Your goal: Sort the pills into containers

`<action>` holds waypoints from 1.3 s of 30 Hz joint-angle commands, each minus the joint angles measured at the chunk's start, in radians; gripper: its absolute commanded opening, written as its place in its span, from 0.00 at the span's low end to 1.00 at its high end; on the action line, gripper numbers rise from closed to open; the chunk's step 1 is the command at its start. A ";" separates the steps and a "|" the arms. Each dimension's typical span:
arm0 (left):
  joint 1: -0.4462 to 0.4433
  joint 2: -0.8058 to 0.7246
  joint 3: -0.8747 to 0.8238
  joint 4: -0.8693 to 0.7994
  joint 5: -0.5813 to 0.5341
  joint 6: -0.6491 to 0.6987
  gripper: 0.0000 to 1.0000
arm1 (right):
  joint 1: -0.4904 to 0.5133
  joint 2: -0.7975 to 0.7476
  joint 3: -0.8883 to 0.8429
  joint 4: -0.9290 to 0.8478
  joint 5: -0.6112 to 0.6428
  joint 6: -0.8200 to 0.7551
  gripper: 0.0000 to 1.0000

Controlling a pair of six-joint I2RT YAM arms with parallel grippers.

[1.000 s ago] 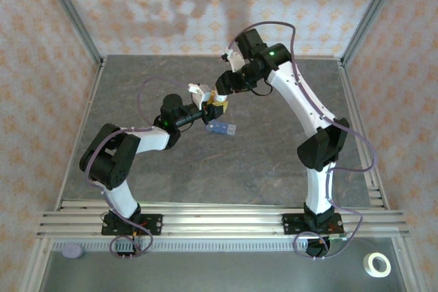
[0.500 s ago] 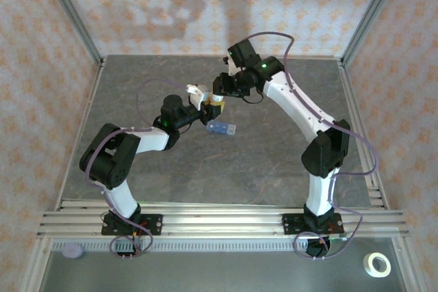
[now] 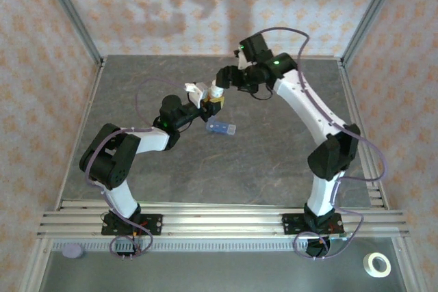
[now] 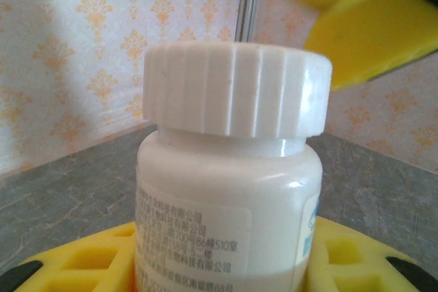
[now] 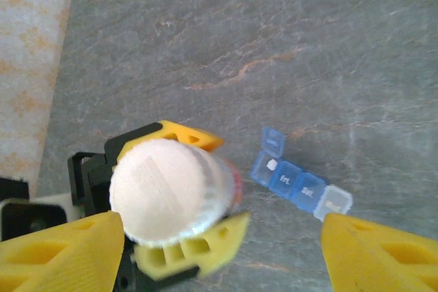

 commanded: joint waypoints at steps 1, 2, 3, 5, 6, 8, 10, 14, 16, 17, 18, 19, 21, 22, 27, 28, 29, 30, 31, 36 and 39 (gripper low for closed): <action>0.005 -0.026 0.015 0.074 0.047 0.000 0.00 | -0.054 -0.097 -0.014 -0.034 -0.062 -0.117 0.76; 0.005 -0.025 0.017 0.073 0.060 -0.005 0.00 | -0.061 -0.094 -0.008 -0.036 -0.082 -0.142 0.76; 0.005 -0.026 0.019 0.072 0.078 -0.012 0.00 | -0.066 -0.086 0.005 -0.044 -0.100 -0.171 0.76; 0.006 -0.028 0.023 0.065 0.105 -0.027 0.00 | -0.066 -0.057 0.055 -0.080 -0.130 -0.233 0.78; 0.007 -0.028 0.023 0.063 0.119 -0.032 0.00 | -0.066 -0.037 0.082 -0.101 -0.160 -0.262 0.80; 0.006 -0.029 0.026 0.059 0.135 -0.043 0.00 | -0.064 0.004 0.146 -0.141 -0.190 -0.289 0.81; 0.006 -0.028 0.027 0.059 0.145 -0.054 0.00 | -0.061 0.049 0.207 -0.177 -0.202 -0.298 0.81; 0.006 -0.024 0.034 0.061 0.159 -0.069 0.00 | -0.031 0.116 0.287 -0.232 -0.181 -0.319 0.80; 0.006 -0.022 0.036 0.060 0.163 -0.073 0.00 | -0.014 0.145 0.320 -0.265 -0.149 -0.334 0.79; 0.007 -0.022 0.038 0.059 0.164 -0.074 0.00 | -0.009 0.155 0.331 -0.275 -0.135 -0.336 0.78; 0.006 -0.023 0.038 0.058 0.164 -0.074 0.00 | -0.006 0.163 0.339 -0.284 -0.121 -0.339 0.78; 0.006 -0.024 0.038 0.058 0.165 -0.074 0.00 | -0.004 0.170 0.341 -0.289 -0.114 -0.342 0.77; 0.006 -0.023 0.037 0.058 0.166 -0.077 0.00 | -0.003 0.175 0.338 -0.291 -0.106 -0.342 0.75; 0.007 -0.024 0.037 0.058 0.166 -0.076 0.00 | -0.004 0.178 0.337 -0.292 -0.105 -0.342 0.74; 0.006 -0.024 0.040 0.056 0.166 -0.076 0.00 | 0.001 0.185 0.333 -0.294 -0.113 -0.343 0.69; 0.007 -0.022 0.041 0.056 0.167 -0.077 0.00 | 0.002 0.187 0.332 -0.295 -0.113 -0.342 0.68; 0.006 -0.022 0.040 0.056 0.166 -0.078 0.00 | 0.003 0.188 0.330 -0.295 -0.114 -0.341 0.67; 0.006 -0.020 0.042 0.056 0.166 -0.078 0.00 | 0.004 0.190 0.330 -0.295 -0.117 -0.341 0.66; 0.007 -0.021 0.043 0.056 0.166 -0.079 0.00 | 0.005 0.191 0.330 -0.295 -0.118 -0.341 0.66; 0.006 -0.017 0.047 0.058 0.168 -0.082 0.00 | 0.016 0.198 0.330 -0.294 -0.120 -0.339 0.61; 0.006 -0.016 0.048 0.058 0.168 -0.084 0.00 | 0.018 0.203 0.329 -0.290 -0.121 -0.330 0.54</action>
